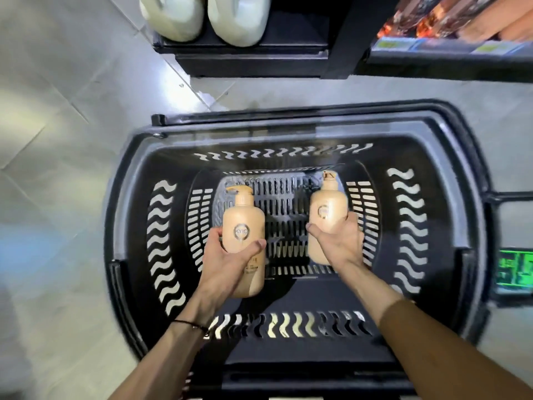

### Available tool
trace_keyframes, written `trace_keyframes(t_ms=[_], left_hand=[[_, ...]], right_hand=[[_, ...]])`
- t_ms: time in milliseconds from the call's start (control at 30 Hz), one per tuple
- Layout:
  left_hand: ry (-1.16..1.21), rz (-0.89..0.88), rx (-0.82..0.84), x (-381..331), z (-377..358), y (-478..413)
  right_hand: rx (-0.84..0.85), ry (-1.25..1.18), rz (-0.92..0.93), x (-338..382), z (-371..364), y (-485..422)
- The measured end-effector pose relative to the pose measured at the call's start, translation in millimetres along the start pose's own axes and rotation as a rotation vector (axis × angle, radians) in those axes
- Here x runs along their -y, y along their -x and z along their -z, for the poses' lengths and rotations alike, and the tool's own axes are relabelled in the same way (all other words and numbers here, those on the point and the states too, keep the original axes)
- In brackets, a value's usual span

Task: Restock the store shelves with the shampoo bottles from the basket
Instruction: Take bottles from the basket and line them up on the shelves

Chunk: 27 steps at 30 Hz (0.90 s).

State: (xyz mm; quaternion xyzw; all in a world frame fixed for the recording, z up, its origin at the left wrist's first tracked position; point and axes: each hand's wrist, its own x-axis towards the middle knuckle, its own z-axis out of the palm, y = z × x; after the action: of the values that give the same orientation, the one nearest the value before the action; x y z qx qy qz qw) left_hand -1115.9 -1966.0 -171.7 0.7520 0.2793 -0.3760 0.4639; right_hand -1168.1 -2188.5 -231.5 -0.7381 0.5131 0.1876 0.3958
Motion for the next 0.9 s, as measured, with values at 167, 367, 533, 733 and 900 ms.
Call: trace_keyframes(t_ms=[167, 367, 533, 733, 900], left_hand=[[0.041, -0.02, 0.008, -47, 18, 84], [0.068, -0.052, 0.056, -118, 53, 197], [0.107, -0.137, 0.052, -185, 82, 294], [0.153, -0.325, 0.082, -277, 102, 410], [0.169, -0.546, 0.034, -359, 106, 495]], right_hand=[[-0.006, -0.05, 0.034, 51, 68, 96], [0.029, -0.207, 0.124, 111, 175, 217], [0.006, -0.265, 0.275, 160, 275, 295], [-0.038, -0.337, 0.477, 224, 393, 373], [-0.104, -0.448, 0.647, 272, 482, 425]])
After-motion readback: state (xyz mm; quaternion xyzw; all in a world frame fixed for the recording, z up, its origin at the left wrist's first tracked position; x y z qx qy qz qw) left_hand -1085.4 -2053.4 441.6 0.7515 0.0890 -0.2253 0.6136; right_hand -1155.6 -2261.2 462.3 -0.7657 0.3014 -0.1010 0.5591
